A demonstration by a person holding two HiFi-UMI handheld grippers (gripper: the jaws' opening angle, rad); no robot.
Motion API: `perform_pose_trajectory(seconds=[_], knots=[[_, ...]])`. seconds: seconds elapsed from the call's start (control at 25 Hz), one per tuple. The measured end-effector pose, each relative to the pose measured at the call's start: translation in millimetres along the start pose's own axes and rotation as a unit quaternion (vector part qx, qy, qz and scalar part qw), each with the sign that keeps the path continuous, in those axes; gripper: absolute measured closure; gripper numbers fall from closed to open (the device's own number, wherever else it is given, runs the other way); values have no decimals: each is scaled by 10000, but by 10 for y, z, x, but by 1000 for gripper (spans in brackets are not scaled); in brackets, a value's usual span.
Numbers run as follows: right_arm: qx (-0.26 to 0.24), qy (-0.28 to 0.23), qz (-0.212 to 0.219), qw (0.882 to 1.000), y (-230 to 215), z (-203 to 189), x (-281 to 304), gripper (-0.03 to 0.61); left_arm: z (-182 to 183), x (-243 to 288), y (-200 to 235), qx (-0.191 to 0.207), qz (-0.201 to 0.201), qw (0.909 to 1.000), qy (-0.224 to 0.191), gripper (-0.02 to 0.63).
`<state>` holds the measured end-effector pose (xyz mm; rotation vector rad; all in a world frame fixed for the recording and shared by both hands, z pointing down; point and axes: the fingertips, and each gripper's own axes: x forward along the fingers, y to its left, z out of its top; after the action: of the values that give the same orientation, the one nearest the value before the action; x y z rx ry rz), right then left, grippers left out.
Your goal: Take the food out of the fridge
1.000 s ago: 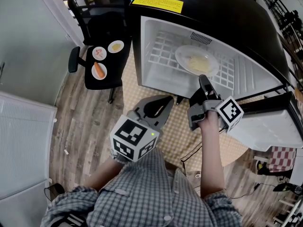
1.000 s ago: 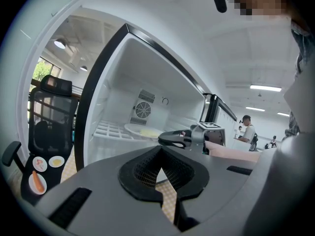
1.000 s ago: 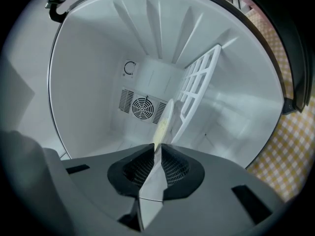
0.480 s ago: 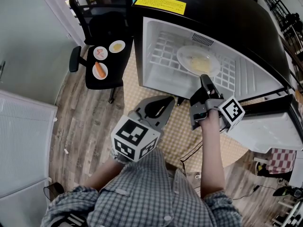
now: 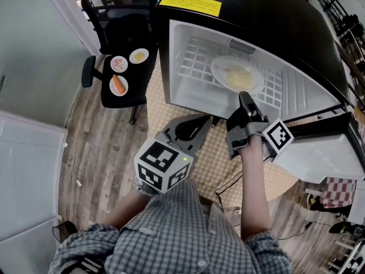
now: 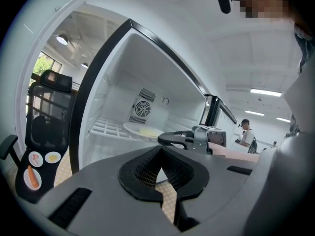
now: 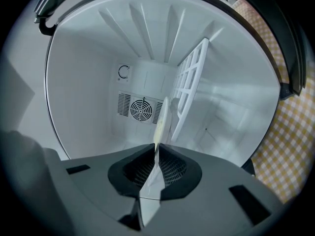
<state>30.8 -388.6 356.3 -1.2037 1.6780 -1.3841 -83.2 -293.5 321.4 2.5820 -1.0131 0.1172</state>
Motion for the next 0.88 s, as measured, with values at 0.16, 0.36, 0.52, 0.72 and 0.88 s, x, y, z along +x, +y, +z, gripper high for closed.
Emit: perform_pose_trajectory(seconds=[0.16,0.36,0.52,0.72,0.88], knots=[[22,42,18,10000,11,-34,-57,567,0,101,22,-489,-173,9986,-59,607],[7,73,42,10000,13,-49,-105,567,15,327,182,-1407,-291,9895,-135,606],[-20,117,59,9999,17,-72,-116,566,100,465,300,-1967,-311,9794,-337,606],[-71,189,118,9997,39,-89,-149,566,145,638,391,-2631,-447,9622,-541,557],[-102,245,147,9995,52,-102,-164,566,206,725,506,-3312,-521,9387,-807,525]])
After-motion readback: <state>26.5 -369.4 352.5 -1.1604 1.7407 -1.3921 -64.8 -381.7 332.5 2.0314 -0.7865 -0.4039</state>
